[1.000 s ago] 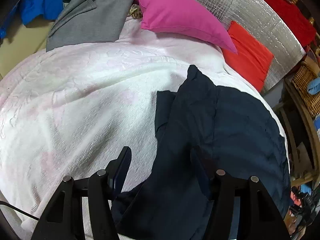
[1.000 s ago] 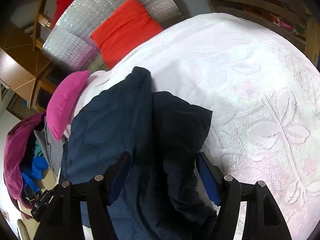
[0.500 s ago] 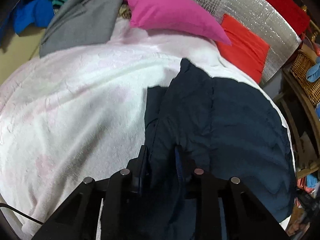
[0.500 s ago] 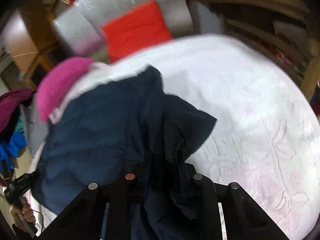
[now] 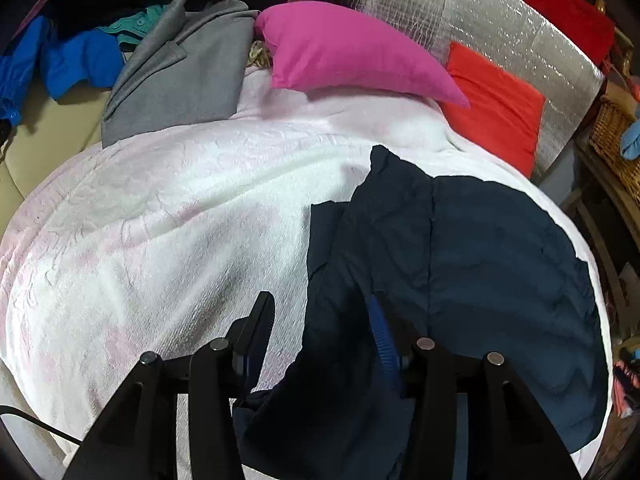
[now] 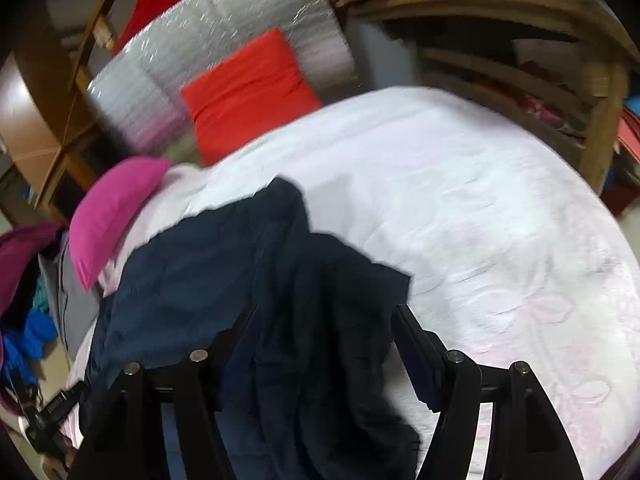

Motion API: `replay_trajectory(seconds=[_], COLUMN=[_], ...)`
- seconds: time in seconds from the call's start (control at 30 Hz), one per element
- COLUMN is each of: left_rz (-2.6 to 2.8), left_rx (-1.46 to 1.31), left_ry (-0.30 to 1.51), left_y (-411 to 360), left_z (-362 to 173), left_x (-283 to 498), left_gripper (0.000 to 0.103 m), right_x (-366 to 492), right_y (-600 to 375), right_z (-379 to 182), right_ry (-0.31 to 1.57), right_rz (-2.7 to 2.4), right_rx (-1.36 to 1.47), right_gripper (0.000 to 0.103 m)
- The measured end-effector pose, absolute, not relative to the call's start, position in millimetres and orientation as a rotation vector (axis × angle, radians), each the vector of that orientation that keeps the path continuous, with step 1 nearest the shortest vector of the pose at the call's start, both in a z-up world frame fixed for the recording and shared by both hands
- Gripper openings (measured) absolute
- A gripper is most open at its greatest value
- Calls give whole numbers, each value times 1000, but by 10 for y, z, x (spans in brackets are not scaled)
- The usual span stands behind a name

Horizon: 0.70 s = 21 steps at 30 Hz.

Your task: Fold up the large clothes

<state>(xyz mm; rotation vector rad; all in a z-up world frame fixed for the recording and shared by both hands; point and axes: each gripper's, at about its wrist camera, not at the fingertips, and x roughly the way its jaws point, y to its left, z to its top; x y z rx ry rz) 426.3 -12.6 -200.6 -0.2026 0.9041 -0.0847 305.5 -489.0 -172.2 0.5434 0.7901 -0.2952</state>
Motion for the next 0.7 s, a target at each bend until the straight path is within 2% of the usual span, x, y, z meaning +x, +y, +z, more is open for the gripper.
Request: replay_trajectory(seconds=[0.07, 0.13, 0.17, 0.2, 0.3, 0.4, 0.5, 0.7], left_rz=[-89, -99, -108, -122, -128, -120, -105, -77], left_rx=[-200, -208, -218, -238, -259, -230, -214, -183], left_ry=[919, 942, 956, 967, 958, 940, 959, 947], left_y=[-127, -139, -136, -125, -115, -172, -208, -228], left_z=[-2041, -2095, -2123, -2144, -2124, -2102, -2162, -2141], left_x=[4277, 4312, 4330, 4332, 4323, 4309, 4333, 4319], left_gripper=[50, 50, 47, 39, 34, 33, 33, 38], right_x=[3214, 3277, 3315, 3348, 3299, 3229, 3268, 3221], right_y=[-4845, -4794, -4777, -4788, -4767, -4723, -4749, -4789], right_z=[-1845, -1956, -2010, -2066, -1996, -1908, -2072, -1991], right_ry=[842, 878, 896, 912, 871, 829, 891, 888], right_rz=[-293, -332, -341, -331, -316, -329, -350, -340], right_rx=[527, 486, 471, 471, 463, 420, 420, 462], right_gripper=[70, 65, 47, 39, 26, 22, 22, 23])
